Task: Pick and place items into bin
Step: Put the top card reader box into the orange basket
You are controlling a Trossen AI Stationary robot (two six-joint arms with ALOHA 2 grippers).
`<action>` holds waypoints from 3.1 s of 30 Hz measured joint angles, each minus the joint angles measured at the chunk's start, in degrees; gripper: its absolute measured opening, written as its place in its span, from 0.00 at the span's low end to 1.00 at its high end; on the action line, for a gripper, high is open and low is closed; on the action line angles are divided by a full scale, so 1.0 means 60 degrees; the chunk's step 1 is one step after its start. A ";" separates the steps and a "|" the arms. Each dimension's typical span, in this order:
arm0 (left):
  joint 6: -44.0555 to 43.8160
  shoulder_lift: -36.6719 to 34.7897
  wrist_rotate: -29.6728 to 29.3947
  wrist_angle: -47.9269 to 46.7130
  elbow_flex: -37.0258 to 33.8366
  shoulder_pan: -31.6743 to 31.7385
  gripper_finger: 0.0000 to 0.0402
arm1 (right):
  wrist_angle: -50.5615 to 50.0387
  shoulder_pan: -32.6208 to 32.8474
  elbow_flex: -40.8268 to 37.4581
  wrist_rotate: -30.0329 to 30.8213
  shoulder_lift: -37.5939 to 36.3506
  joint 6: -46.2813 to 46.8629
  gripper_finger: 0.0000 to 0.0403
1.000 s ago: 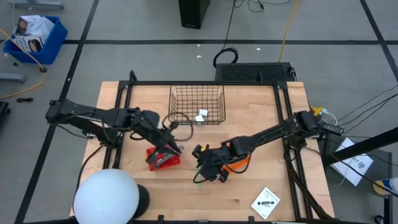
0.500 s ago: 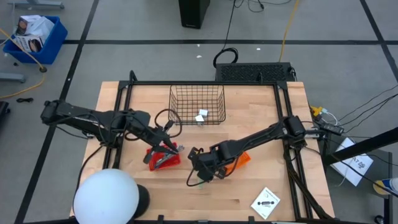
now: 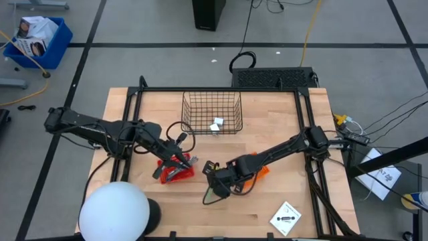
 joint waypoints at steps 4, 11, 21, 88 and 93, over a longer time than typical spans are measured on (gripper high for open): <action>-0.0335 0.0000 -0.0272 0.0076 0.0002 -0.0007 0.12 | -0.0060 0.0322 -0.0003 0.1428 -0.0118 0.0453 0.06; -0.0510 0.0000 -0.1357 0.0181 0.0001 -0.0128 0.12 | -0.1259 0.1075 -0.0004 0.3711 -0.0585 0.2317 0.06; -0.0756 0.0000 -0.1757 0.1019 0.0004 -0.0133 0.12 | -0.4068 0.2325 -0.0008 0.6560 -0.1316 0.6948 0.06; -0.1938 0.1810 -0.1924 0.2819 0.0015 0.0023 0.12 | -0.5005 0.3728 -0.3078 0.4876 -0.2306 1.1332 0.05; -0.1935 0.1810 -0.1924 0.2812 0.0015 0.0011 0.12 | -0.4810 0.3422 -0.3090 0.5148 -0.2303 1.1325 0.05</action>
